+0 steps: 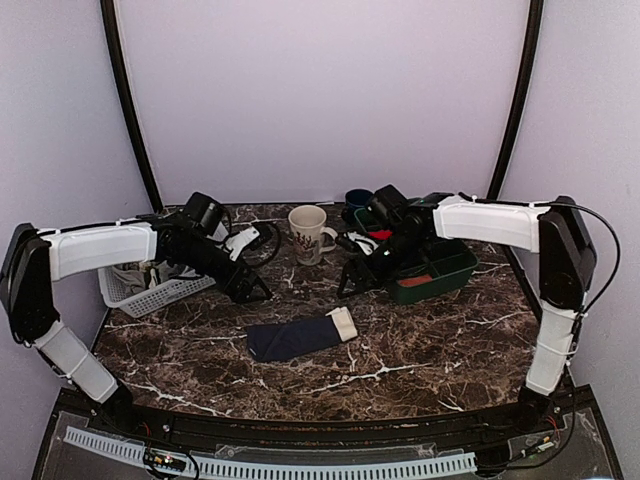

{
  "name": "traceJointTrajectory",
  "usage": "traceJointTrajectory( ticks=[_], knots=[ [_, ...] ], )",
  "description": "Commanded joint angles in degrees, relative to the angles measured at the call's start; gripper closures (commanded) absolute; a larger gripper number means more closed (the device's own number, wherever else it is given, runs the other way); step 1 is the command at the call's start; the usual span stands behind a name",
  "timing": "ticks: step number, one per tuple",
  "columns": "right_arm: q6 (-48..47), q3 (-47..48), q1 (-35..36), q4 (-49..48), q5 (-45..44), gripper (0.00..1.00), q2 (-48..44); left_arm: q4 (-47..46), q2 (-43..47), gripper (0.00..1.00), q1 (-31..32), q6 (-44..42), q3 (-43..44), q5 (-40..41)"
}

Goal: Roll the underwear
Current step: Fold the underwear at the center of the board.

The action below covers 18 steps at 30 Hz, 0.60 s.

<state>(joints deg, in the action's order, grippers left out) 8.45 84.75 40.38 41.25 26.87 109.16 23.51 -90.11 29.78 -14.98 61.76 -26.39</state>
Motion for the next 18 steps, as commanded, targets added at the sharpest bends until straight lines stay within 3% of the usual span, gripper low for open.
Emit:
traceJointTrajectory(
  ticks=[1,5,11,18],
  knots=[
    [-2.9,-1.7,-0.4,-0.1,3.2,0.23,-5.9,-4.0,8.3,0.01,-0.3,12.9,-2.2,4.3],
    [-3.8,-5.7,0.1,-3.2,11.7,0.31,-8.0,-3.6,9.3,0.01,0.5,20.3,-2.9,-9.1],
    [-4.2,-3.2,3.1,-4.5,18.5,0.41,-0.2,-14.2,8.2,0.01,11.4,28.5,-10.0,-10.7],
    [-4.5,1.3,3.3,-5.6,21.7,0.51,11.0,-22.9,-3.7,0.01,12.8,35.3,-11.7,-13.5]
  ],
)
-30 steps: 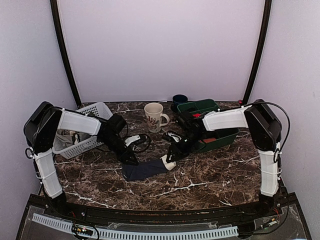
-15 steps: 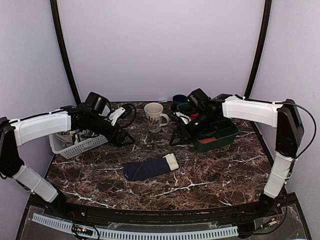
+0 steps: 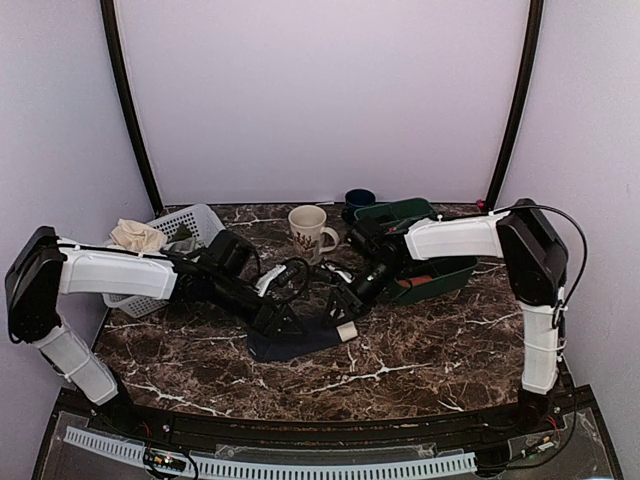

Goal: Roll the underwear
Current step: Fold the underwear at the center of the board, then smooth out the underwear at the center of the board.

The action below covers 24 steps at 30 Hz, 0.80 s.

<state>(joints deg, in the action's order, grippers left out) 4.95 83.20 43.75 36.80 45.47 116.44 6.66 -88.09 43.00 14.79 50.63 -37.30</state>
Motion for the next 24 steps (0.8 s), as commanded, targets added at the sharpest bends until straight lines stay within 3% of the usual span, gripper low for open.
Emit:
traceJointTrajectory(
  ticks=[1,8,15,19,24],
  knots=[
    [-1.6,3.0,-0.2,-0.9,2.9,0.52,5.0,-5.8,-7.6,0.01,-0.4,5.6,-0.4,-2.9],
    [-1.4,-2.9,-1.4,-2.2,0.5,0.56,7.7,-1.1,-16.5,0.03,-3.1,3.5,-0.2,0.7],
    [5.1,-6.8,0.8,-7.9,2.8,0.54,-3.5,10.6,-10.1,0.01,-3.1,-5.7,5.5,7.9],
    [7.2,-3.2,-1.0,-8.9,-0.6,0.53,-7.7,15.6,-4.9,0.01,-3.0,-7.2,7.5,12.7],
    [0.5,7.2,-2.5,3.2,-10.9,0.56,-1.5,22.0,-1.0,0.01,-1.0,-8.1,7.1,17.2]
  ],
)
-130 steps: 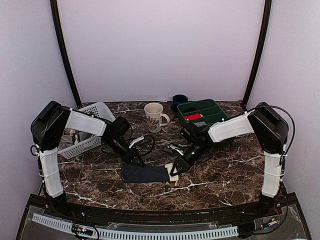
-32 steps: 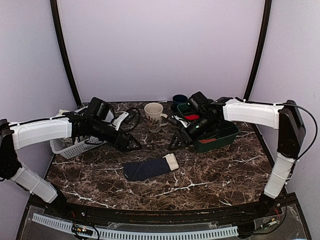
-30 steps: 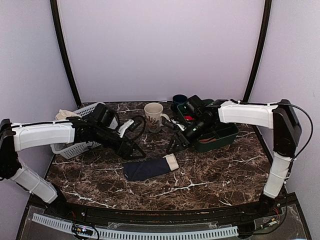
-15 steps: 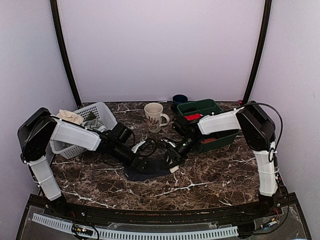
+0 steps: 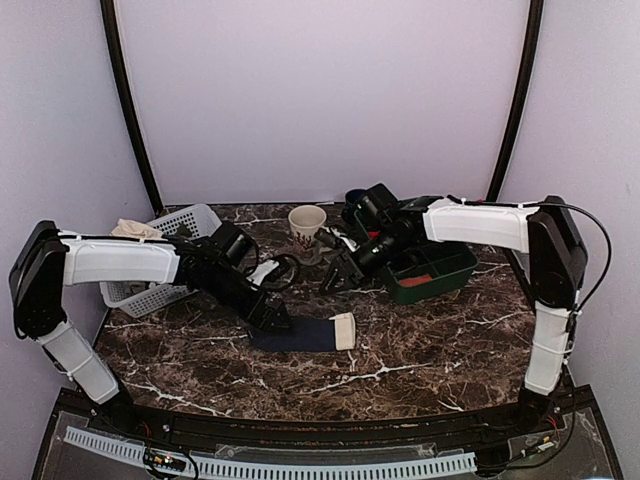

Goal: Roll the underwear
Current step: Smooth out the underwear at the center of the board, then rotate the underwear at the center of the board.

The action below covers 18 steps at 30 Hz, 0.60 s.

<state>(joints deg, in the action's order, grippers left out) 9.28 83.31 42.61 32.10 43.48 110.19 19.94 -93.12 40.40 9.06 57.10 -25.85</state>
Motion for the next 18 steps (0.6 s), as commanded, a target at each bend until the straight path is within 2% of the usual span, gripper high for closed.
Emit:
traceJointTrajectory(
  ticks=[1,10,18],
  knots=[
    [-4.7,8.6,-1.4,9.3,-10.2,0.58,6.2,9.5,4.6,0.01,2.2,-1.9,0.0,6.1],
    [-6.7,12.4,-1.3,11.9,-15.7,0.69,12.4,5.0,12.9,0.01,5.2,11.4,-11.7,2.9],
    [-8.6,7.9,1.2,12.5,-16.0,0.75,13.8,0.6,7.1,0.01,5.1,11.2,-12.5,4.7]
  ],
)
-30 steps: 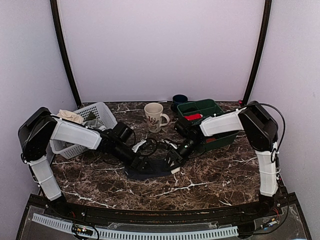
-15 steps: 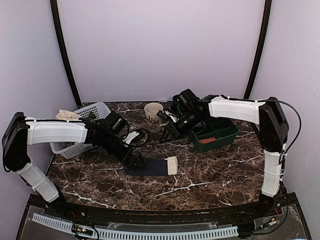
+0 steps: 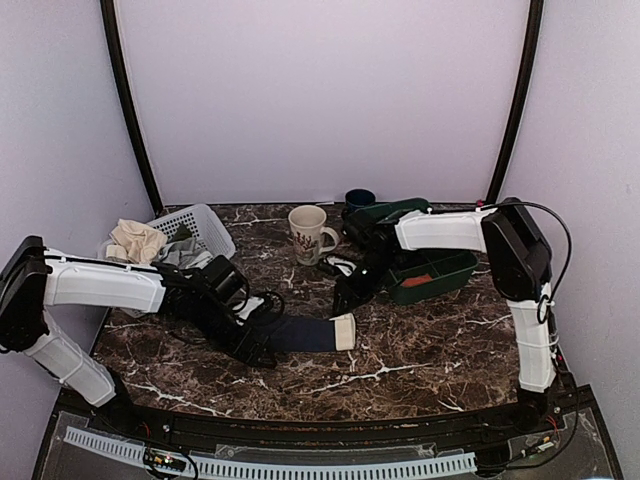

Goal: Roll the underwear
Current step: Rotate the underwear at the center of the board.

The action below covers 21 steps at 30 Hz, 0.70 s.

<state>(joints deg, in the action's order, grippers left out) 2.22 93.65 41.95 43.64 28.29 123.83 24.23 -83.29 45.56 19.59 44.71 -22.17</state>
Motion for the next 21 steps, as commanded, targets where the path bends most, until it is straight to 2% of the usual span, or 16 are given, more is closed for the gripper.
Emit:
traceJointTrajectory(
  ticks=[1,8,13,17,21],
  knots=[
    [-1.5,-3.8,2.1,0.6,-0.7,0.75,-0.6,-4.5,-3.9,0.01,-0.2,0.6,0.4,0.7],
    [-0.8,-16.3,3.3,-3.4,0.0,0.76,-6.2,-10.8,-10.5,0.01,-3.1,-1.4,4.8,-0.8],
    [3.1,-23.1,6.8,-9.2,5.3,0.76,-9.1,-12.7,-14.9,0.01,-6.5,-5.2,9.3,-2.9],
    [7.8,-24.3,10.7,-14.9,9.0,0.76,-8.2,-11.6,-19.9,0.01,-7.5,-8.9,14.4,-4.5],
    [11.5,-22.7,11.6,-18.9,10.4,0.76,-6.4,-11.2,-22.2,0.01,-7.6,-10.9,17.3,-6.3]
  ],
)
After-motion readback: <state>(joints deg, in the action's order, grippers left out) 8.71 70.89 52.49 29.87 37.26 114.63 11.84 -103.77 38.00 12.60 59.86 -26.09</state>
